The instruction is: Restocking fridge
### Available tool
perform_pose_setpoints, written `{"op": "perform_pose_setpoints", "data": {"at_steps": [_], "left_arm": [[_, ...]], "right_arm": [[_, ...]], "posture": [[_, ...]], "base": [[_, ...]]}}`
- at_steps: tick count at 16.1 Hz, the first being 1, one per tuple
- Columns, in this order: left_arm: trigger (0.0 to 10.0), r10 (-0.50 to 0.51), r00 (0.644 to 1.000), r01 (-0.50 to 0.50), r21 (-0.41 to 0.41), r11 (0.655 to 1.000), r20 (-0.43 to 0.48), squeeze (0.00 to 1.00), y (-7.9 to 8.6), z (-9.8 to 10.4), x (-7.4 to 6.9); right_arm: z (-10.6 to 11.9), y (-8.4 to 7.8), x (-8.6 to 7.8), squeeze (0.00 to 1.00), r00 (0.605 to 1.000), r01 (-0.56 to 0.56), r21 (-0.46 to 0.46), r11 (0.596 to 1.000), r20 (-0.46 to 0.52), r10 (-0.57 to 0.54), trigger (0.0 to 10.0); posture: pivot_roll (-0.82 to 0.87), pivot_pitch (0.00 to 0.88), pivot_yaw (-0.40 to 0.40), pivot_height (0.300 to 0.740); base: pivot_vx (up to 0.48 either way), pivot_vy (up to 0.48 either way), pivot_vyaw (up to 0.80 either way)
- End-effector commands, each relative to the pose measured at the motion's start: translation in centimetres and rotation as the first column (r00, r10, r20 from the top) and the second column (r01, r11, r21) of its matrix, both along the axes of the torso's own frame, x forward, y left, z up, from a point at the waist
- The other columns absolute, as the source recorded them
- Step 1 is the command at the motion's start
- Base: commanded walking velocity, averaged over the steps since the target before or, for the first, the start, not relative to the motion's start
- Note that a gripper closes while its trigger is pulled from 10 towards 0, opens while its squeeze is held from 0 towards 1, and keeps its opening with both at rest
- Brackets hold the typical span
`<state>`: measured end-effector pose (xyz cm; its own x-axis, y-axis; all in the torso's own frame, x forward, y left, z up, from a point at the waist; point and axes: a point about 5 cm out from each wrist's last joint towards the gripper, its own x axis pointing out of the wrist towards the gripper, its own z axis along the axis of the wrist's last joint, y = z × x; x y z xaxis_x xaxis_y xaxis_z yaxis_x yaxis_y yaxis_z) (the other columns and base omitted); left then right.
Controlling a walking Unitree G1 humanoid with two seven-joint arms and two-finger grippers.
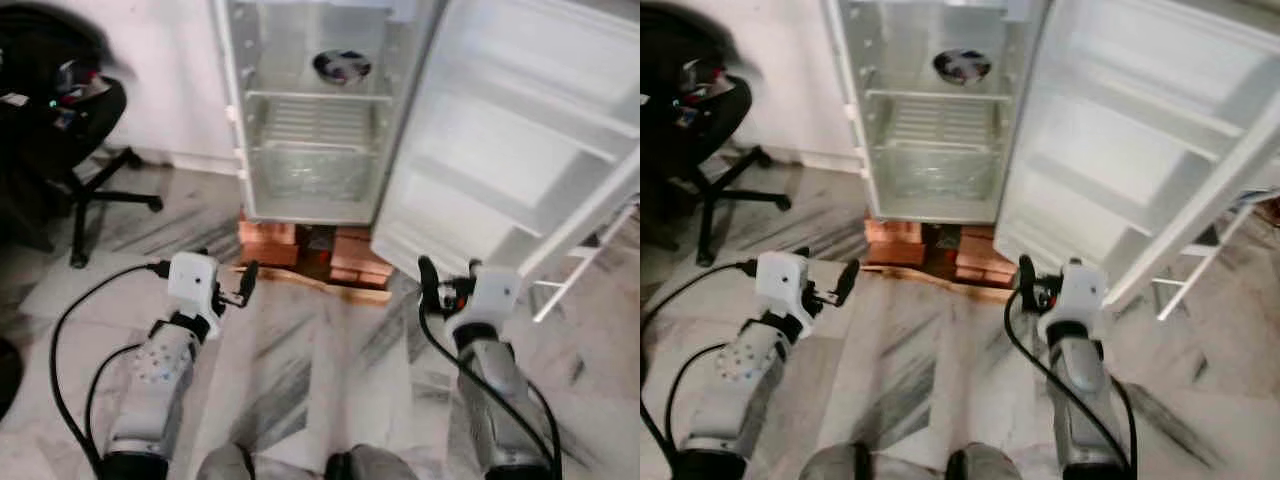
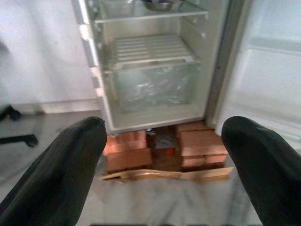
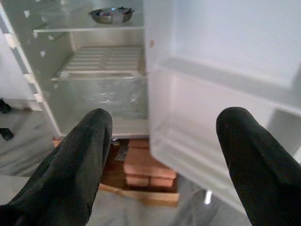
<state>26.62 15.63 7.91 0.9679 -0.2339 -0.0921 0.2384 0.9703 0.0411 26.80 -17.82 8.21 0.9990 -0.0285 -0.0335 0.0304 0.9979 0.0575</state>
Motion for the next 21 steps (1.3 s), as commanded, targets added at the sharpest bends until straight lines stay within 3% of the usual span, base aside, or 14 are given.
{"op": "perform_pose_setpoints", "data": {"at_steps": [1,7,16,20,21], "left_arm": [[10.0,-0.001,1.0,0.001,-0.006,1.0,-0.012,0.0,-0.1,-0.4,-0.4],[10.0,0.007,1.0,-0.007,-0.009,1.0,-0.005,0.0,0.0,-0.3,-0.1],[10.0,0.009,1.0,-0.009,-0.015,1.0,-0.007,0.0,-0.2,-0.5,-0.2],[10.0,0.067,0.998,-0.067,-0.016,0.998,-0.004,0.0,0.9,-0.4,0.0],[10.0,0.092,0.996,-0.093,-0.056,0.994,-0.009,0.0,1.1,-0.3,0.2]], "right_arm": [[-0.3,-0.6,0.1,0.0,1.0,0.011,-0.011,1.0,-0.017,-0.012,10.0],[-0.4,-1.2,0.2,0.0,1.0,0.018,-0.031,0.999,-0.019,-0.018,10.0],[0.0,-0.9,0.6,0.0,1.0,-0.009,-0.044,0.999,-0.006,0.009,10.0],[0.2,0.1,0.5,0.0,0.999,-0.052,-0.043,0.998,0.008,0.052,10.0],[0.3,0.2,0.5,0.0,0.999,-0.052,-0.04,0.998,0.008,0.053,10.0]], "posture": [[0.05,0.113,-0.064,0.74],[0.04,0.115,-0.068,0.74],[0.04,0.113,-0.071,0.74],[0.04,0.12,-0.069,0.74],[0.04,0.12,-0.069,0.74]], "base": [[0.0,-0.454,0.0],[0.0,-0.456,0.0],[0.0,-0.454,0.0],[0.0,-0.389,0.0],[0.0,0.0,0.0]]}}
